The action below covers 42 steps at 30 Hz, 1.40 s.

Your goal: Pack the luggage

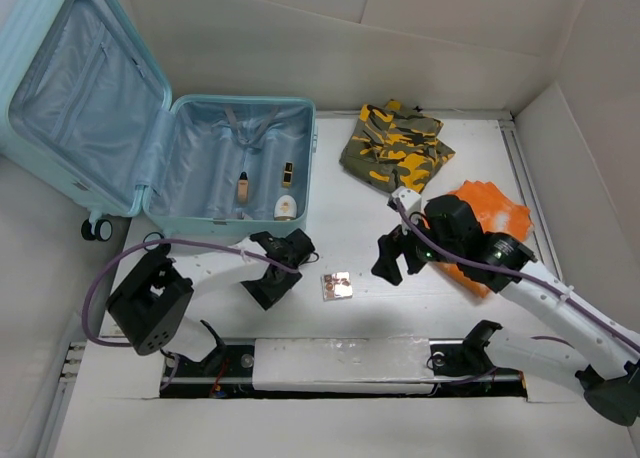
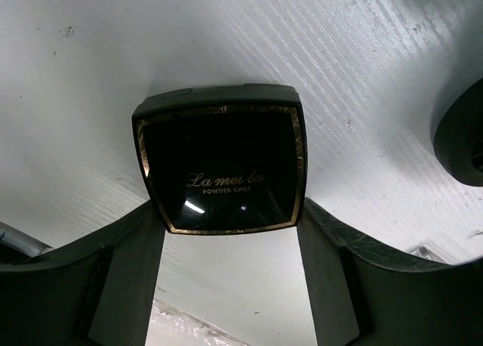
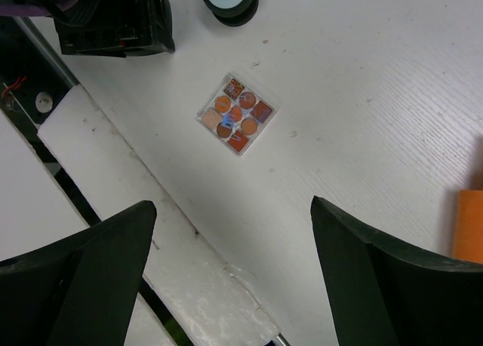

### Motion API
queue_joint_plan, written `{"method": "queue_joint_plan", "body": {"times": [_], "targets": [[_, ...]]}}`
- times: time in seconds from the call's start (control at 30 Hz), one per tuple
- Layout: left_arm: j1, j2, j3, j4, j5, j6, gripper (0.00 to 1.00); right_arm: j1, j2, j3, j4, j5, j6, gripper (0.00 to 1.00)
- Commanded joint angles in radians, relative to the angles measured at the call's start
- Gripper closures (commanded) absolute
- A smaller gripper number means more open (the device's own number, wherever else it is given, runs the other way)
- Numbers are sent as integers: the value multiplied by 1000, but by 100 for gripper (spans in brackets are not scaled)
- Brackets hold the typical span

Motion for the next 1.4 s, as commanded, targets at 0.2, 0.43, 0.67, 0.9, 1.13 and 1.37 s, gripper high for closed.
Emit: {"method": "queue_joint_plan", "body": {"times": [0.2,0.43,0.67,0.9,1.13,1.37], "targets": [[-46,-36,163,-158,-170,13,70,-5,-7,74,-19,-17,-18,10],[-55,-211,424,-310,-236,45,69,-5,18,83,-8,-17,-18,10],[253,-234,541,-60,-158,388,62,-5,48,101,13,-60,-18,10],[646,126,765,83,-33,728,56,-5,21,111,-7,-49,11,10],[712,531,1159,-77,-145,838,33,-5,-14,81,-25,38,51,10],[744,513,1119,-8,-43,884,24,-5,-16,94,-36,105,82,10]]}}
